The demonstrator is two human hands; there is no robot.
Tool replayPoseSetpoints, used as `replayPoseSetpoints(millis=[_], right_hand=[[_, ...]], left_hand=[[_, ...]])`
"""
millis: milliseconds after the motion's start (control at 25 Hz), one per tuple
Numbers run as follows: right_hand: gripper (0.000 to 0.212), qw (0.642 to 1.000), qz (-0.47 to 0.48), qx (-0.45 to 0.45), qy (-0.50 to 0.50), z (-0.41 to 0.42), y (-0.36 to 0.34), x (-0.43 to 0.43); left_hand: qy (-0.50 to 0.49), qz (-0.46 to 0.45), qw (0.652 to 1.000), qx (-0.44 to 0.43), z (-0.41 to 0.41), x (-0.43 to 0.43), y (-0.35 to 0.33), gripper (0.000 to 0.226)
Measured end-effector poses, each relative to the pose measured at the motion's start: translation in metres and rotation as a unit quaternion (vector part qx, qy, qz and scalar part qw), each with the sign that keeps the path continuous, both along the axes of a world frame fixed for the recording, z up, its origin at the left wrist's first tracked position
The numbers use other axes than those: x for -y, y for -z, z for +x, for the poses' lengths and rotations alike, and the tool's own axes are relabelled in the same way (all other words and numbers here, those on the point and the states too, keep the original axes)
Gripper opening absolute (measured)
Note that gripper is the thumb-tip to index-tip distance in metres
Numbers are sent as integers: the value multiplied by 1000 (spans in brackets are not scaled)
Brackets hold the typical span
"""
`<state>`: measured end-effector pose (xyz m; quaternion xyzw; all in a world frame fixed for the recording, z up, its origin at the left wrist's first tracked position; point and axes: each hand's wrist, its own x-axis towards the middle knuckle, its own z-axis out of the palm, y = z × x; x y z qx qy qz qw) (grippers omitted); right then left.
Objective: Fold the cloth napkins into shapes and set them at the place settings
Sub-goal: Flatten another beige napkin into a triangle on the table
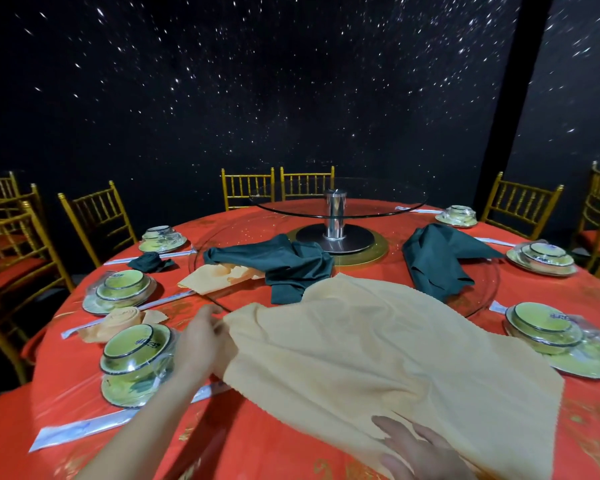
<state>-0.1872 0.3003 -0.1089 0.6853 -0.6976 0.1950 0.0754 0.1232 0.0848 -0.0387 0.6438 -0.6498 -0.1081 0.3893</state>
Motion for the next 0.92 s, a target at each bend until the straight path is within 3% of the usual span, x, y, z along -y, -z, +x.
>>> replayPoseSetpoints(millis=[40,120,200,320,440,520,600,720,840,920], right_hand=[[76,999,-30,24,-38,23,-13,17],[61,989,67,111,-76,44,-27,16],[51,981,89,148,-91,53,-31,20],[43,971,125,180,-97,72,-50,28],[38,949,137,249,-135,67,-62,28],[35,953,88,278,-84,42,-65,24],[70,967,60,245,-17,8,-58,18],[135,973,170,96,125,-35,-35,8],[151,950,256,49,170,-49,-18,5],[136,950,256,32,175,-53,-16,7]], left_hand=[[-10,-12,1000,-4,7,2,-4,28],[-28,-18,999,-9,19,7,-9,31],[-42,9,999,4,27,11,-15,38],[-30,12,989,141,19,4,-15,49],[145,21,978,145,-16,-38,-8,62],[230,81,959,145,-35,-65,-1,70],[257,135,941,175,-47,-81,10,67],[248,204,909,266,-56,-97,25,79],[234,233,885,329,-64,-101,31,88],[231,232,883,336,-66,-97,34,89]])
